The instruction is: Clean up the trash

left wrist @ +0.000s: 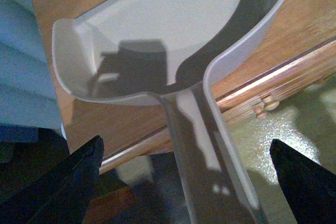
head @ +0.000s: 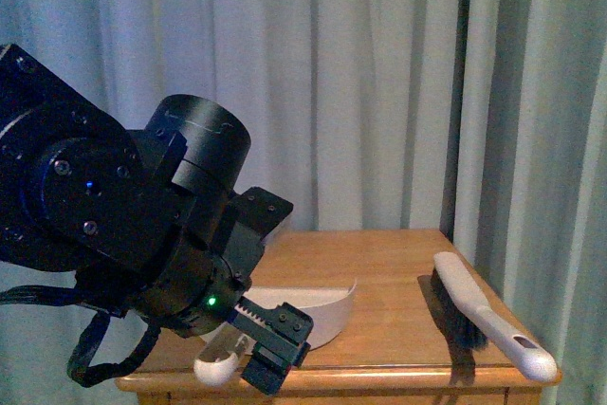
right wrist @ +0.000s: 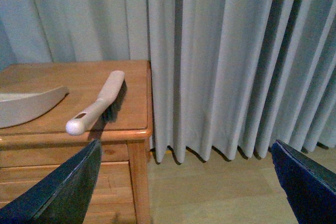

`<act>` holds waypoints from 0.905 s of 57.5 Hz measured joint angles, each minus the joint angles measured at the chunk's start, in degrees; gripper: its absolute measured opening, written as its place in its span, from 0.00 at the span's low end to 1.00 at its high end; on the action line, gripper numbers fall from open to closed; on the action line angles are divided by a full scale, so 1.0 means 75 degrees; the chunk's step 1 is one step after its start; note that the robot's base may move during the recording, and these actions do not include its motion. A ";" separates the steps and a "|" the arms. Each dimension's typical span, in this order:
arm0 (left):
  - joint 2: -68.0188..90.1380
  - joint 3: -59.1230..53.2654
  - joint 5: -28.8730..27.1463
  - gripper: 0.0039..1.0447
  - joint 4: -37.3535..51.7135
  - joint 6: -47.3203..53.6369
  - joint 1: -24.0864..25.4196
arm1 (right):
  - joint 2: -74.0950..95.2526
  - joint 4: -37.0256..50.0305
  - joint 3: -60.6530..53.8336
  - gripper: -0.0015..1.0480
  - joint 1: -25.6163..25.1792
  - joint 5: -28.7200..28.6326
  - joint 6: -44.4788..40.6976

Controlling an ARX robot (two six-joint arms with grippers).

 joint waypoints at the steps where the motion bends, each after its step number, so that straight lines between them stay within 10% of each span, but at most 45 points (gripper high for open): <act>1: 0.0044 0.0020 -0.0009 0.93 0.0000 0.0000 0.0012 | 0.0000 0.0000 0.0000 0.93 0.0000 0.0000 0.0000; 52: 0.0796 0.0612 -0.0102 0.92 -0.0192 0.0114 0.0370 | 0.0000 0.0000 0.0000 0.93 0.0000 0.0000 -0.0003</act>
